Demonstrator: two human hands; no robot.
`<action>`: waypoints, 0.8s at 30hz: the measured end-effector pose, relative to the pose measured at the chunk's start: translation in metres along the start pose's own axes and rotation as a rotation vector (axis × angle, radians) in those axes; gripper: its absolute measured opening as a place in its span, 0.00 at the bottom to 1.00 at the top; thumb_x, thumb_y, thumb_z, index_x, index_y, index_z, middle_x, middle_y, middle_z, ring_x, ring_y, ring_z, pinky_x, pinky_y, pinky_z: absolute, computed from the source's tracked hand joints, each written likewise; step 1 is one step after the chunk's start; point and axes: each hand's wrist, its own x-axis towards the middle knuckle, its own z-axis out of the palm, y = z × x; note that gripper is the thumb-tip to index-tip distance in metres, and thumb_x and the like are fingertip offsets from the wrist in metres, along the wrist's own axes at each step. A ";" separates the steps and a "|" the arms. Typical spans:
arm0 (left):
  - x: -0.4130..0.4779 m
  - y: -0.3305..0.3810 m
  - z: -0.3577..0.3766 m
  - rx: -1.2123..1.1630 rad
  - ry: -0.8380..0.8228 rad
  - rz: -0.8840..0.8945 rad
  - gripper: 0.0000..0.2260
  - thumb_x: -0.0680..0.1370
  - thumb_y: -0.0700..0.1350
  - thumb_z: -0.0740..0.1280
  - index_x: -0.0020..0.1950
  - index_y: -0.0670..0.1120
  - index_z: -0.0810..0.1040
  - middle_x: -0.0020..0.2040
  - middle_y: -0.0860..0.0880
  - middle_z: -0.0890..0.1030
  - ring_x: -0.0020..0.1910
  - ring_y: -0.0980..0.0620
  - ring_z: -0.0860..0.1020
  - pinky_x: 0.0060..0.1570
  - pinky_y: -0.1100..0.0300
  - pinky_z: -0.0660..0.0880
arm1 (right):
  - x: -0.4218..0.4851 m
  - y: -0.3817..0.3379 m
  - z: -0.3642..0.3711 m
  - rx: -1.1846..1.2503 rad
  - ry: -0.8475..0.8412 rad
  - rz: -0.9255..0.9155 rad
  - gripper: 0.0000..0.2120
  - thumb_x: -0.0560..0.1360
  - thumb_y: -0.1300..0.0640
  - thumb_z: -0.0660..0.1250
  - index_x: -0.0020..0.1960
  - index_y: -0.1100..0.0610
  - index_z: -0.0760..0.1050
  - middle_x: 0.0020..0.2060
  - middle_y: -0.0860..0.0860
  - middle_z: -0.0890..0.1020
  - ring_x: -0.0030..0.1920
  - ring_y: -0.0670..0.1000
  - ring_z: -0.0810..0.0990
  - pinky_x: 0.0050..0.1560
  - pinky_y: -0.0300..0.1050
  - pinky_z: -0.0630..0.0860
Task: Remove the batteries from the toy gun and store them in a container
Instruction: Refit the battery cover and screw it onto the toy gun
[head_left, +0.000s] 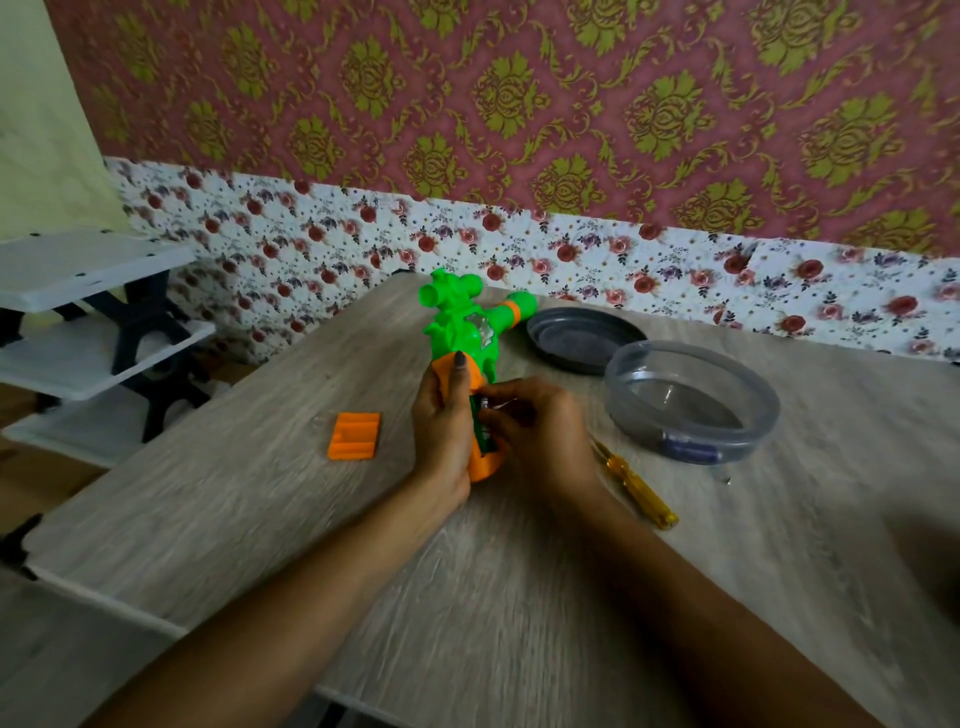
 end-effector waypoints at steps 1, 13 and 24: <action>0.000 0.000 0.000 -0.006 0.008 -0.010 0.07 0.79 0.50 0.62 0.46 0.50 0.77 0.46 0.42 0.80 0.47 0.44 0.78 0.52 0.41 0.76 | 0.001 0.000 0.001 -0.050 -0.014 -0.034 0.10 0.70 0.66 0.70 0.50 0.58 0.81 0.44 0.55 0.82 0.38 0.45 0.79 0.40 0.35 0.77; 0.004 -0.002 -0.002 0.019 0.004 0.007 0.06 0.78 0.49 0.63 0.48 0.49 0.77 0.53 0.37 0.80 0.52 0.39 0.80 0.56 0.37 0.75 | 0.004 -0.002 0.000 -0.231 0.019 -0.180 0.07 0.71 0.60 0.69 0.49 0.56 0.82 0.43 0.52 0.82 0.42 0.48 0.80 0.45 0.39 0.75; 0.003 -0.001 -0.004 0.044 -0.029 0.036 0.03 0.78 0.46 0.64 0.47 0.51 0.78 0.55 0.40 0.81 0.58 0.39 0.78 0.59 0.41 0.74 | 0.012 0.002 0.000 0.444 -0.082 0.309 0.10 0.68 0.70 0.70 0.36 0.57 0.74 0.22 0.46 0.80 0.24 0.40 0.76 0.27 0.33 0.74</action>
